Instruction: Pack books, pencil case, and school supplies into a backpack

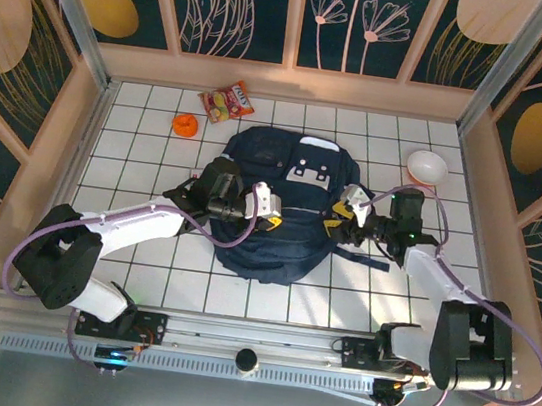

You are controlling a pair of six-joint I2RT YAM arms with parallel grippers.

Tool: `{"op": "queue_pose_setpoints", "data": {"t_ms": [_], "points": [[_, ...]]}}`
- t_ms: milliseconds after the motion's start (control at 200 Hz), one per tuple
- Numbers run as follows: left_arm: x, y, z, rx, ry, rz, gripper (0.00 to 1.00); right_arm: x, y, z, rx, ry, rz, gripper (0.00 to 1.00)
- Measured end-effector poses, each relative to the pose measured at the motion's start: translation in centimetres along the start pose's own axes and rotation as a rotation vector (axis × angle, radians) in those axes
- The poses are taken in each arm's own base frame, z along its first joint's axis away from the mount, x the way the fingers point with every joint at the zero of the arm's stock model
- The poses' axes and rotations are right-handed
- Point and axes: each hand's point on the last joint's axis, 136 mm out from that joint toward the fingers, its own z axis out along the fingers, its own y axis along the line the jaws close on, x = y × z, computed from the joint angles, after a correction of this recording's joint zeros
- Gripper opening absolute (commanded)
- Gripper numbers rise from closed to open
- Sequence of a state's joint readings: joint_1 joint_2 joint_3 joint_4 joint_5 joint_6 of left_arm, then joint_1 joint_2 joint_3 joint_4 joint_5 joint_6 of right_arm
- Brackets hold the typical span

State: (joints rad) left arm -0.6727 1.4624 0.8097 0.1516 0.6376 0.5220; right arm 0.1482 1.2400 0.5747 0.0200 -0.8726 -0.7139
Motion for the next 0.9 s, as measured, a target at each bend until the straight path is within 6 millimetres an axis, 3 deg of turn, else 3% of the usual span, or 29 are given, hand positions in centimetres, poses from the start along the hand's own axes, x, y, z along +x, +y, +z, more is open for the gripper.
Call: {"op": "queue_pose_setpoints", "data": {"t_ms": [200,736,901], "points": [[0.1,-0.1,0.0,0.008,0.001,0.008,0.0,-0.3,0.3,0.7,-0.055,-0.016,-0.025,0.48],[0.2,0.4,-0.1,-0.014,0.01,0.01,0.0,-0.8,1.7,0.5,-0.149,0.032,0.11,0.11],[0.2,0.6,-0.1,-0.024,0.015,0.011,0.0,-1.0,1.7,0.6,-0.162,0.038,0.165,0.06]]}}
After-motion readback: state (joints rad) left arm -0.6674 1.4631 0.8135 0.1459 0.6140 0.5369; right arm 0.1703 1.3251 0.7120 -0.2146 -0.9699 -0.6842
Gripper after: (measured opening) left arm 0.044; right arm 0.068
